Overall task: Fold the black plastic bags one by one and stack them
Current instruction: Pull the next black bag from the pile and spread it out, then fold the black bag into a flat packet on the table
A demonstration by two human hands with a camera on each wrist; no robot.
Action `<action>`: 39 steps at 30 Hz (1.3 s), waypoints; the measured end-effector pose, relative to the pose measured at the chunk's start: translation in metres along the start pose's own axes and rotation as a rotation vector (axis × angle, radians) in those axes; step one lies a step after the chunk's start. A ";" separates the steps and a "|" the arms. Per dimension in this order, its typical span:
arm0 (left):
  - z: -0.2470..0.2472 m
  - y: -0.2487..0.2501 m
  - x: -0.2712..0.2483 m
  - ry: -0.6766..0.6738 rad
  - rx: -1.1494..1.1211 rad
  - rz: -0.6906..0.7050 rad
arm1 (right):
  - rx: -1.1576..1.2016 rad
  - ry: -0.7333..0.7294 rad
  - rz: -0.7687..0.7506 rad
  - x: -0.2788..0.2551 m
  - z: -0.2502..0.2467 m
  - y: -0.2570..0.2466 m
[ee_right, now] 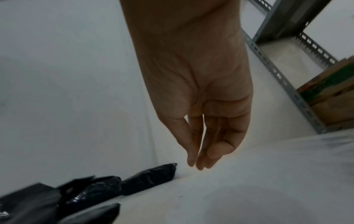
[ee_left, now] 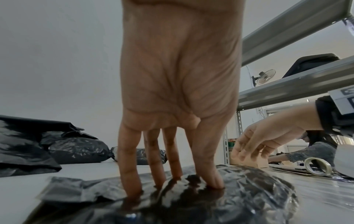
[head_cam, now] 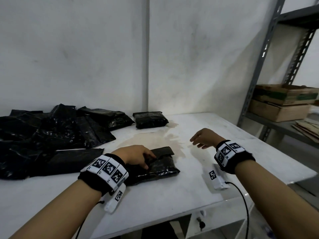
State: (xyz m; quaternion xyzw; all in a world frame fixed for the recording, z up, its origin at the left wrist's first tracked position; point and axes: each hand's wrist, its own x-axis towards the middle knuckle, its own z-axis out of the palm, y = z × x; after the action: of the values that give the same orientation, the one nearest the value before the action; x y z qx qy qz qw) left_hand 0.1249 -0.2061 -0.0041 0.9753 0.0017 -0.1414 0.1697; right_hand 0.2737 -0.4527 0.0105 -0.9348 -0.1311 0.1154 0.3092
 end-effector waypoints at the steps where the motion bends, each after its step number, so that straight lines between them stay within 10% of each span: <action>1: 0.001 0.002 0.001 0.008 0.005 -0.005 | -0.059 0.021 0.016 -0.001 -0.005 0.008; 8: 0.001 0.011 0.007 0.026 -0.020 -0.023 | -0.269 -0.196 0.072 0.000 -0.010 0.043; 39: 0.003 0.013 0.012 0.040 -0.092 0.001 | -0.528 -0.105 -0.250 0.059 0.023 0.001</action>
State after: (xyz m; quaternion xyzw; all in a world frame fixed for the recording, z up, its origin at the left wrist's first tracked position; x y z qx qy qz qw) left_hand 0.1363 -0.2202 -0.0059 0.9691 0.0109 -0.1217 0.2142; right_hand 0.3225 -0.4224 -0.0157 -0.9523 -0.2864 0.0867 0.0597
